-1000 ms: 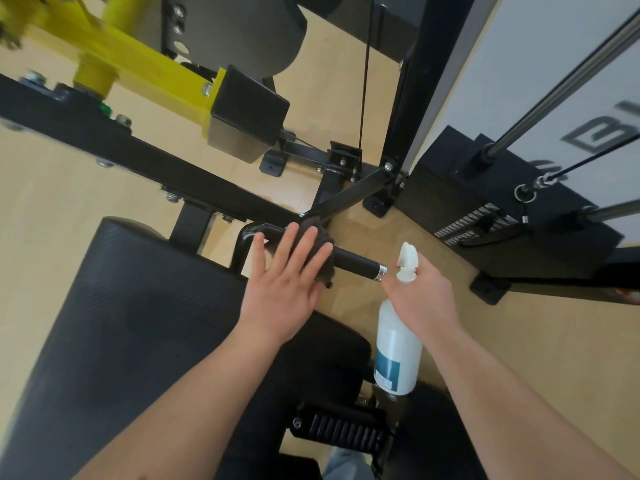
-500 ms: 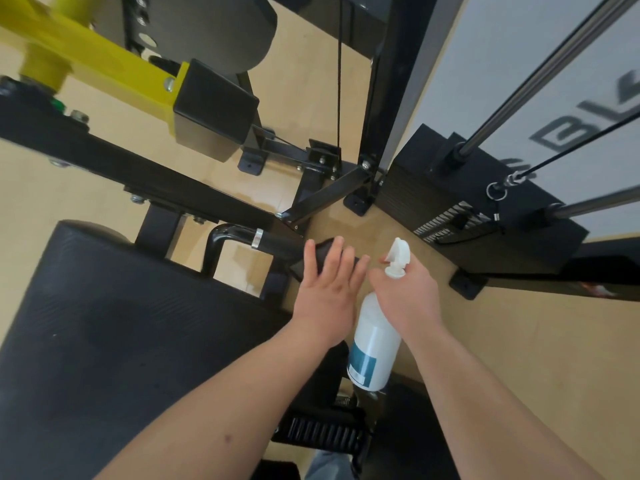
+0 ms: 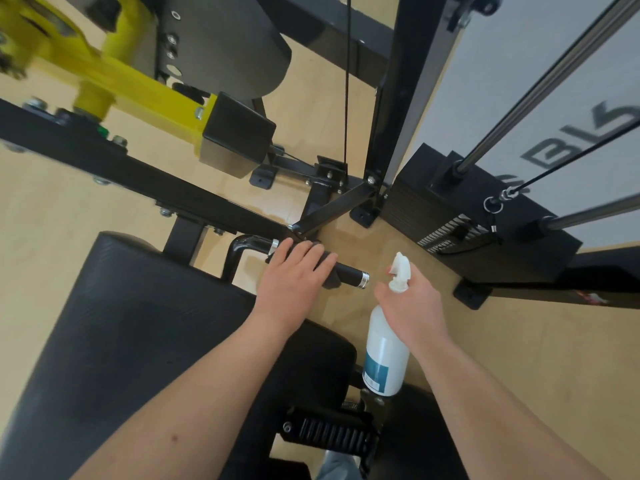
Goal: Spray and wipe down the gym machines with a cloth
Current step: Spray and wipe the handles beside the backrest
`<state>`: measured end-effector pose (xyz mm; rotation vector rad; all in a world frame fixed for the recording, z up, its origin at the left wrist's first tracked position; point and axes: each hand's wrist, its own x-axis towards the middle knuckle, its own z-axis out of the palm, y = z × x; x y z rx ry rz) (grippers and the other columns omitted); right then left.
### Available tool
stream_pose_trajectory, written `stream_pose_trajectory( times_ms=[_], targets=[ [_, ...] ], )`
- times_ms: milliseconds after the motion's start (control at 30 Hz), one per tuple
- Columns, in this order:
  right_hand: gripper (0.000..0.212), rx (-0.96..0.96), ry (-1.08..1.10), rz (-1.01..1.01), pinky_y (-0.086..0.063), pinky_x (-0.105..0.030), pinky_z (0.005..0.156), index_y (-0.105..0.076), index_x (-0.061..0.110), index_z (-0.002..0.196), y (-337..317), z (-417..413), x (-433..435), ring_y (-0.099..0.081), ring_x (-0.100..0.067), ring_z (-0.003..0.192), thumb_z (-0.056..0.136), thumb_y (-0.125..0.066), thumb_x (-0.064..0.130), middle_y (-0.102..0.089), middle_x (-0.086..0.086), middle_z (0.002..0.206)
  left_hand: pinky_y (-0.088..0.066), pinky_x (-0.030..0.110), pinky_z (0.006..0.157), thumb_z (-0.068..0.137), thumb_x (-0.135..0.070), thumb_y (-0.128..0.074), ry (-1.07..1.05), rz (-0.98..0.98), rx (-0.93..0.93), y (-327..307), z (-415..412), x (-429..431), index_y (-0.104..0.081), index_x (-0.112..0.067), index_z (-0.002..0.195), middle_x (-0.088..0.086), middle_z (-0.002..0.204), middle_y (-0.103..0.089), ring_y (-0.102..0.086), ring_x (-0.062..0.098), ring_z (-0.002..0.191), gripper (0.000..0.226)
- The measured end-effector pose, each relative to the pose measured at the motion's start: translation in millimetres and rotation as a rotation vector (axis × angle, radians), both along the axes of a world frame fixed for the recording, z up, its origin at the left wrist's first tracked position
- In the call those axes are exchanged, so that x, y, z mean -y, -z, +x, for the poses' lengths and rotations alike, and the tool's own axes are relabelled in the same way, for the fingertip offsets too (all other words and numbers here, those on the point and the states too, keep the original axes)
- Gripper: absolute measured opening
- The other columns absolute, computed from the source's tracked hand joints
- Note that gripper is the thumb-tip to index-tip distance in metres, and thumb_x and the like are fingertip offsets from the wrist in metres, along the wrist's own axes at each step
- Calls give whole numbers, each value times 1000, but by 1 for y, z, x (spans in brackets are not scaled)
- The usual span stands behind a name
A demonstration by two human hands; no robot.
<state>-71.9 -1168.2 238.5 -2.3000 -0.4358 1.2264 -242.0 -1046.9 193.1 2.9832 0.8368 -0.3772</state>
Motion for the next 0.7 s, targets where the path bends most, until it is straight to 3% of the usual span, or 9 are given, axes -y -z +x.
stream_pose_trajectory(
  times_ms=[133,333,433,567,700],
  targets=[
    [17,8,-17,3,-44,-23,62,-50,34,93,-20,-8,2,-61,-14,78,95,-65,27,-60,5,86,-45,48,110,77,-11,-83,-47,-68,85,-15,0,1,-69,-20,126,6,133,-68,-62,29,127,51],
    [17,7,-47,-16,-44,-23,62,-49,32,87,-75,-31,18,-63,-15,83,93,-64,26,-62,2,87,-58,36,80,75,-11,-85,-250,-179,207,-58,-25,29,-69,-21,126,1,122,-71,-69,21,105,54],
    [15,21,-95,-21,-43,-22,62,-51,31,91,-106,-48,32,-61,-11,80,93,-66,29,-61,3,88,-56,33,65,80,-11,-79,-351,-207,268,-83,-48,52,-71,-21,123,-3,118,-70,-69,20,94,46],
    [12,59,-178,-26,-47,-23,66,-52,30,93,-138,-74,51,-63,-14,86,93,-64,30,-62,3,89,-50,27,72,98,-24,-59,-554,-337,319,-124,-81,83,-60,-34,133,-15,125,-63,-63,11,102,36],
    [15,147,-332,-48,-46,-21,64,-49,30,91,-163,-111,72,-62,-14,80,94,-63,33,-61,5,85,-48,25,79,101,-31,-52,-708,-422,357,-161,-123,116,-57,-41,131,-19,122,-61,-60,5,101,32]
  ],
)
